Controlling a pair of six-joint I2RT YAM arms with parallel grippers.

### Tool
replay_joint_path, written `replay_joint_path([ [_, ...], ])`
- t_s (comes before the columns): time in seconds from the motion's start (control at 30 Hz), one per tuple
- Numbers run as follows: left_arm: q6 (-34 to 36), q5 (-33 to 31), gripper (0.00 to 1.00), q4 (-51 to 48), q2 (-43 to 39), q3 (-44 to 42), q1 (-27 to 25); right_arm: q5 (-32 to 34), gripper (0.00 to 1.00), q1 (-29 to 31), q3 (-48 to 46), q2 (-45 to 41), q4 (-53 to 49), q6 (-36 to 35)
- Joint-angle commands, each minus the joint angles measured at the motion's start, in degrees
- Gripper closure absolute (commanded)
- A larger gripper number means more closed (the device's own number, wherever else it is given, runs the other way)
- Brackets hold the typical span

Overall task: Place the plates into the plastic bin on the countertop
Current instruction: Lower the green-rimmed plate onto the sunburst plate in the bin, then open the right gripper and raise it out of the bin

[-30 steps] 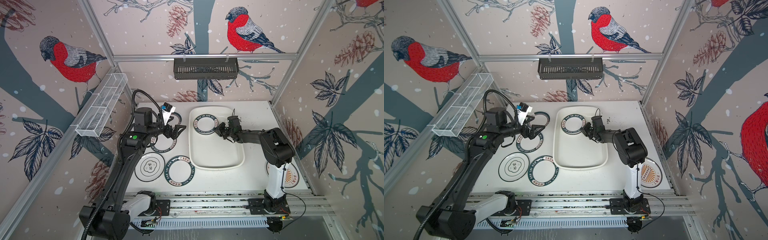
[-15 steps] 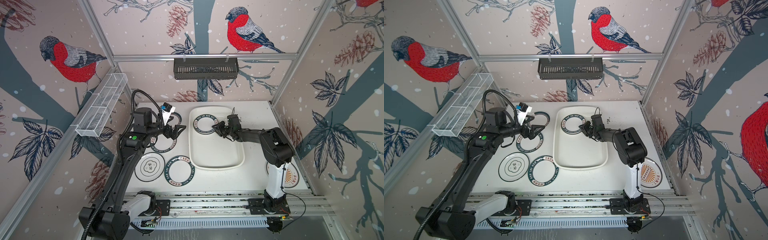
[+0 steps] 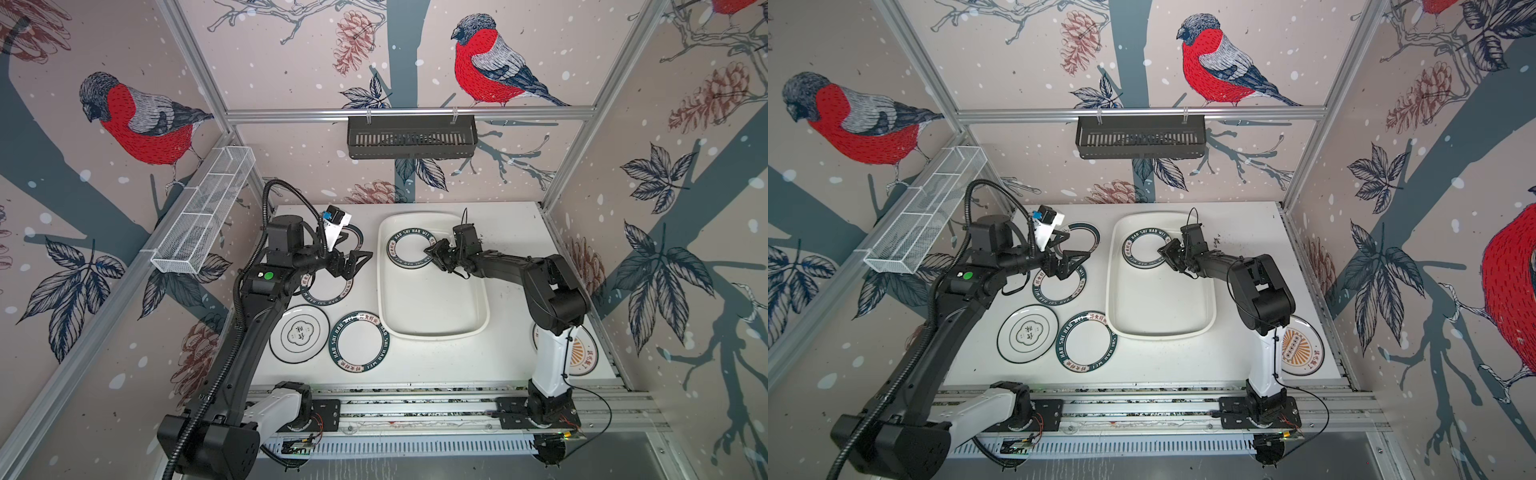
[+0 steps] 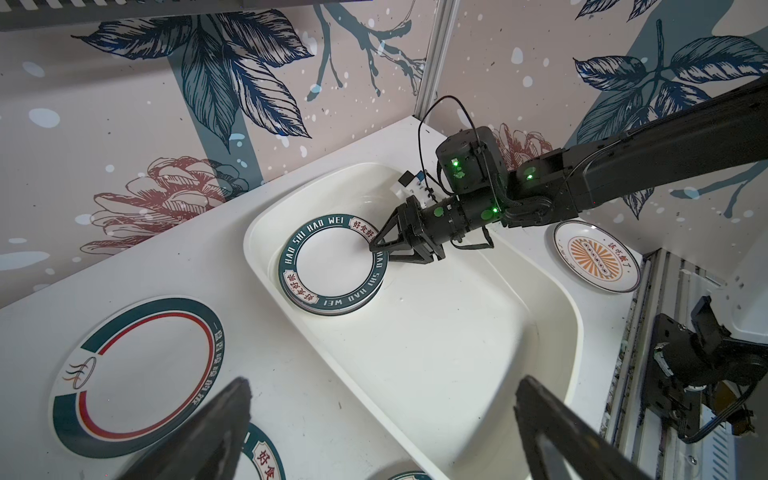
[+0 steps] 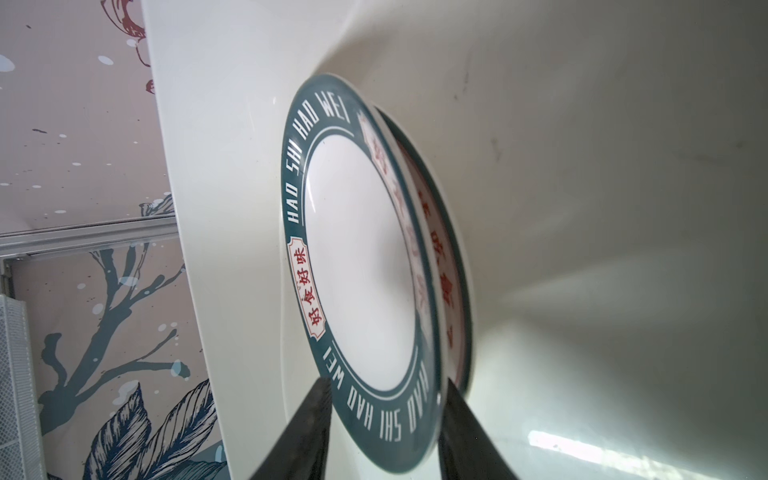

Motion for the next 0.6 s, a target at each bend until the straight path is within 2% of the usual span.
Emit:
replay_joint_path([
  [0.0,0.9,1.0,0.02,-0.3,-0.6,-0.2,-0.1,1.6,0.56,0.3,1.1,-0.5,-3.6,-2.6],
  [0.57,1.0,1.4,0.02,-0.1,-1.2,-0.3,-0.1,1.8,0.54,1.4,3.4,-0.3,-8.6,-4.5],
])
